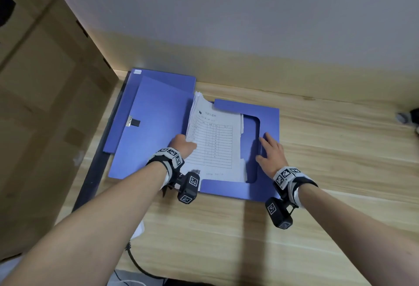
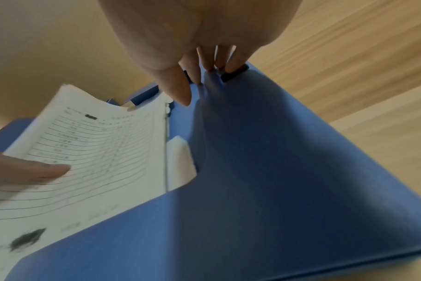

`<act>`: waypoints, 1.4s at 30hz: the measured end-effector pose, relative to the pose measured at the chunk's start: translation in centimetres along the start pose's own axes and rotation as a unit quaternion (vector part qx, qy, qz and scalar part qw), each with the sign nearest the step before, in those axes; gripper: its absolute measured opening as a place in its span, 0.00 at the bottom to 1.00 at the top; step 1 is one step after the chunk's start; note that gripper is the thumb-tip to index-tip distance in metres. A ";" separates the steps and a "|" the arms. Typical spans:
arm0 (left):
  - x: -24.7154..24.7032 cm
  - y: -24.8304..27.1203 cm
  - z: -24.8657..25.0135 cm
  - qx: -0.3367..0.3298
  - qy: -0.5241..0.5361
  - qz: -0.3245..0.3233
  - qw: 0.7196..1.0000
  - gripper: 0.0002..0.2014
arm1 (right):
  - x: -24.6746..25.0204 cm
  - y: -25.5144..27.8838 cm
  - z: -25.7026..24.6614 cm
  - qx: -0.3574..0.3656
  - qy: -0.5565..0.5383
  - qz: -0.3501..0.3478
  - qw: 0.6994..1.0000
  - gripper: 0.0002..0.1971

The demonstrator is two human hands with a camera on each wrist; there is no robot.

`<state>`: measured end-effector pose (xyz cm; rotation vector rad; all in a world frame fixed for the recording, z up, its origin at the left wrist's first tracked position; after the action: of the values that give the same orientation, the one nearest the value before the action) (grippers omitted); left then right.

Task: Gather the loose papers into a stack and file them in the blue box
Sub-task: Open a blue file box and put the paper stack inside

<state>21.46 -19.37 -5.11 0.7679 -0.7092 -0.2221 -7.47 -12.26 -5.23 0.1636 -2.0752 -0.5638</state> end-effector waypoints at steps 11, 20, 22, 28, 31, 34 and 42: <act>-3.7 1.6 3.0 -0.004 0.100 0.038 0.994 0.14 | 2.2 0.0 0.1 -0.004 -0.053 0.014 0.998 0.31; -8.8 1.4 5.4 -0.014 0.093 -0.048 0.994 0.15 | 1.4 -0.5 1.6 -0.043 -0.098 0.010 0.994 0.39; -9.6 1.5 6.1 -0.005 0.085 -0.027 0.996 0.09 | 1.5 -0.5 2.0 -0.039 -0.105 0.011 0.994 0.39; -10.1 1.9 6.8 0.011 0.076 -0.004 0.997 0.15 | 1.2 -0.3 3.2 -0.030 -0.125 0.006 0.992 0.38; -10.1 2.8 7.1 -0.021 0.080 0.048 0.995 0.26 | 1.3 -0.4 3.4 -0.021 -0.109 0.012 0.994 0.36; -9.7 3.5 6.8 -0.075 0.013 0.092 0.993 0.32 | 1.3 -0.6 3.7 -0.006 -0.084 0.011 0.996 0.35; -9.9 4.8 5.2 -0.086 0.003 -0.019 0.996 0.33 | 1.0 -0.8 3.9 0.003 -0.076 -0.006 0.997 0.37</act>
<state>10.28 -14.64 -4.10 0.6188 -0.6601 -0.3110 -11.32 -12.04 -6.53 0.1413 -2.2247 -0.5936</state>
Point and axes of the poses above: each hand's wrist, its own y-axis away from the middle knuckle, its own x-axis out of the back of the hand, z = x × y, the point moved 1 cm from there along -y, towards the middle knuckle, and after that the axes turned 1 degree about -z, right-handed, at the moved point
